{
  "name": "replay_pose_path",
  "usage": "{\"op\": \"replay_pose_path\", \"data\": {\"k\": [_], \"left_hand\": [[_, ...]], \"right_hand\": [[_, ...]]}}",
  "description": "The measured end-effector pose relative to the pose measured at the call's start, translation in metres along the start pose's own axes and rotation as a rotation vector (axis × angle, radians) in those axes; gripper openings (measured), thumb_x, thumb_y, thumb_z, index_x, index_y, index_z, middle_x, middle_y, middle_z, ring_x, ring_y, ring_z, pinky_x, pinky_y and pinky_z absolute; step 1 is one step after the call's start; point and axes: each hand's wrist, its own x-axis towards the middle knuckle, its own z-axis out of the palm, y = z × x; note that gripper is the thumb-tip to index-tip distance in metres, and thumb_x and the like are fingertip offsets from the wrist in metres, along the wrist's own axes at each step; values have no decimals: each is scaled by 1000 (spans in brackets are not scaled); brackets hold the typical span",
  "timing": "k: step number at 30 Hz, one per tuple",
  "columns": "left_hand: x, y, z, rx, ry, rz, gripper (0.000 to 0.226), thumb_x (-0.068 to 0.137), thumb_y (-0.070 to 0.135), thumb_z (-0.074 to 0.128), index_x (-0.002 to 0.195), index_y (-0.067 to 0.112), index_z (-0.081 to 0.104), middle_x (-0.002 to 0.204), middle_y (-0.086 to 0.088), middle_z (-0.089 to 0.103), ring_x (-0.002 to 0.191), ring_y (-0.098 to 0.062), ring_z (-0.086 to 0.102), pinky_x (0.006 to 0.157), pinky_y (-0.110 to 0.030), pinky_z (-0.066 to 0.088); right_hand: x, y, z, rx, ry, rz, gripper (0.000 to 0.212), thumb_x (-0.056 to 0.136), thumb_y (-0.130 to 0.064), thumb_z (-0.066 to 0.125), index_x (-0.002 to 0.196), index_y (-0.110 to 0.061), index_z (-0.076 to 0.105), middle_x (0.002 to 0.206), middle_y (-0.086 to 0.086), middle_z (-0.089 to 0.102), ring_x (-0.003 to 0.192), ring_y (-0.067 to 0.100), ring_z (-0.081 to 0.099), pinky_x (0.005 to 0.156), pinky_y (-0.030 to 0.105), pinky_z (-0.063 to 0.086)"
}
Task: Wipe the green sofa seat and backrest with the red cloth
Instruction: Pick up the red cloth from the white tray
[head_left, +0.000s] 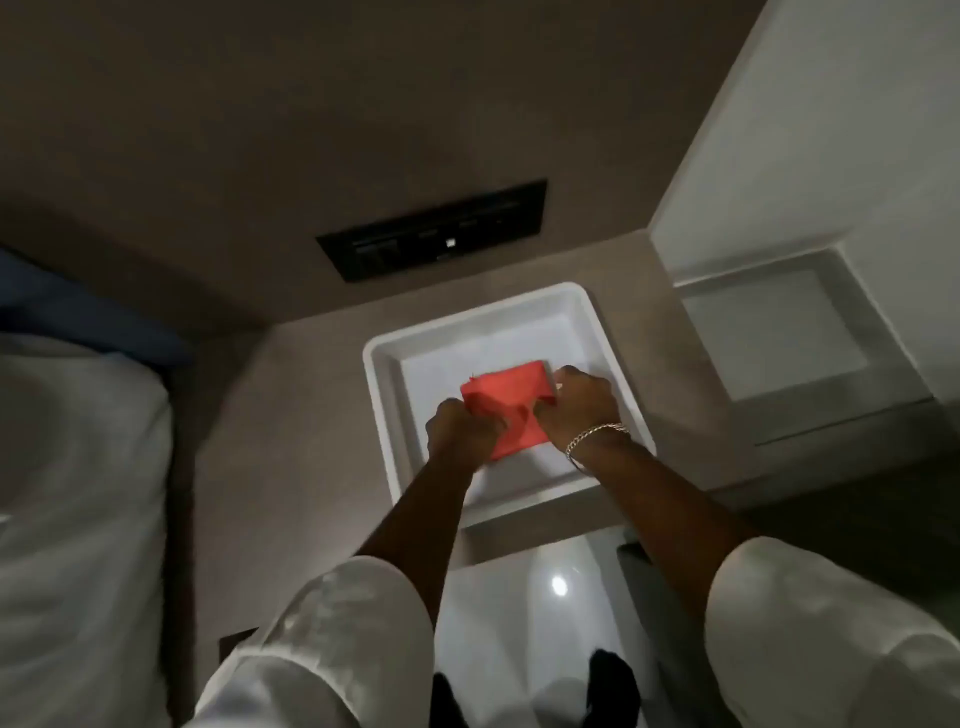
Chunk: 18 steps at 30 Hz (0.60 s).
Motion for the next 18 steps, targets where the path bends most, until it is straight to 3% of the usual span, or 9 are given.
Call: {"op": "replay_pose_path", "data": {"k": [3, 5, 7, 13, 16, 18], "left_hand": [[9, -5, 12, -121, 133, 4, 28, 73, 23, 70, 96, 7, 69, 103, -13, 72, 100, -35, 68, 84, -39, 59], [11, -7, 12, -297, 74, -41, 13, 64, 12, 73, 76, 7, 70, 88, -17, 73, 92, -38, 71, 81, -46, 61], [3, -4, 5, -387, 16, -46, 14, 60, 5, 76, 69, 10, 67, 87, -17, 72, 87, -36, 70, 84, -51, 60], [-81, 39, -41, -521, -102, 71, 33, 68, -6, 76, 99, -2, 69, 104, -19, 74, 89, -35, 72, 82, -49, 61], [-145, 59, -62, -436, -187, 178, 27, 72, -9, 72, 97, 0, 69, 103, -18, 73, 91, -37, 72, 78, -45, 62], [-193, 70, -69, -366, -251, 254, 22, 74, -11, 69, 91, 3, 68, 100, -18, 72, 88, -35, 71, 73, -40, 62]], "right_hand": [[8, 7, 16, 122, 7, 94, 31, 79, -14, 61, 107, -1, 60, 111, 23, 68, 106, 40, 62, 85, 38, 52], [10, 9, 19, 253, -13, 178, 28, 76, -10, 61, 103, -4, 65, 105, 18, 70, 98, 36, 65, 77, 32, 52], [6, 8, 13, 351, -41, 205, 23, 74, -7, 60, 96, -5, 69, 93, 12, 71, 86, 29, 64, 71, 29, 49], [-63, -13, -46, 652, 91, 235, 6, 70, -10, 67, 67, -15, 69, 64, -1, 65, 66, 19, 61, 55, 22, 48], [-120, -17, -86, 827, 186, 280, 18, 66, -10, 73, 55, -21, 63, 62, -1, 64, 65, 19, 60, 66, 30, 53], [-166, -12, -115, 947, 241, 339, 21, 66, -6, 76, 58, -21, 64, 70, 2, 66, 70, 20, 60, 75, 36, 55]]}}
